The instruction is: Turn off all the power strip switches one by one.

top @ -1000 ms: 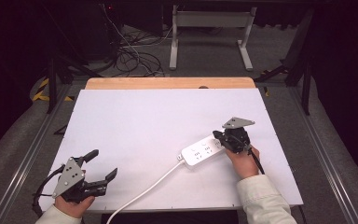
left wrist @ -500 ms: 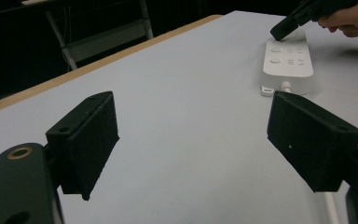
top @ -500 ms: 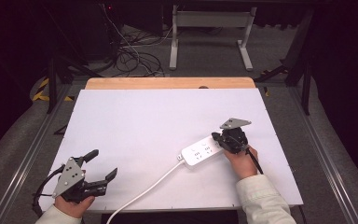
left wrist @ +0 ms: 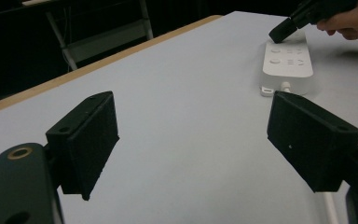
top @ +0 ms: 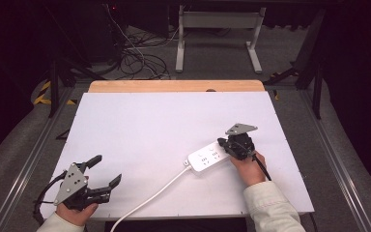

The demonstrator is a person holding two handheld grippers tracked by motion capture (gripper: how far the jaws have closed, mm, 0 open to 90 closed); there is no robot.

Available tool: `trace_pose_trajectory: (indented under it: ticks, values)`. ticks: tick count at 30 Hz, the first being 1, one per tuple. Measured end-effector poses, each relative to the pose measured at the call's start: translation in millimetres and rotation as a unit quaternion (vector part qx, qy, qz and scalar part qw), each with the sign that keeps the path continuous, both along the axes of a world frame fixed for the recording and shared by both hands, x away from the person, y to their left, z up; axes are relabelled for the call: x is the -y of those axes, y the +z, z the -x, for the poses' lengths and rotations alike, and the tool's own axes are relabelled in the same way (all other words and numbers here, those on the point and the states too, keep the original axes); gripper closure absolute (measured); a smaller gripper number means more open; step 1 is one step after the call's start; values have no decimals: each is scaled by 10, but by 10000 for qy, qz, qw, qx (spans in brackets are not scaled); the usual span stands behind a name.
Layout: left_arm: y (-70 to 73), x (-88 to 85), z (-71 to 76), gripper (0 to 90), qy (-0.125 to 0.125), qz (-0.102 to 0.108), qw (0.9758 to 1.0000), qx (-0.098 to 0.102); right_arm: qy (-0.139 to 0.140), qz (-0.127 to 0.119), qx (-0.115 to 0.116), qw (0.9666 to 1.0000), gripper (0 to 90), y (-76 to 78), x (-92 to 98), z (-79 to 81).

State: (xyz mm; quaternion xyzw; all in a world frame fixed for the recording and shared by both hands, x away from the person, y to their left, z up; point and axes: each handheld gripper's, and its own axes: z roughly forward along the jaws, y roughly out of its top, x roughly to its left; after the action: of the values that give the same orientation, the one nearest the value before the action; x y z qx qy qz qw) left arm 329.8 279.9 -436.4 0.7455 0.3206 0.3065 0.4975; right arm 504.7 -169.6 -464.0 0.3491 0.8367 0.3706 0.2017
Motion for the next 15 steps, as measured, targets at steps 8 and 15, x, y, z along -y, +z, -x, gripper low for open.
trace_pose_trajectory:
  ticks: [8,15]
  values:
    - [1,0,2,169,-1,-1,10000,2,-22,-50,-42,10000,900,1,13,-8]
    - [2,2,4,169,-1,-4,10000,8,-55,-163,-123,9998,900,-3,29,-18]
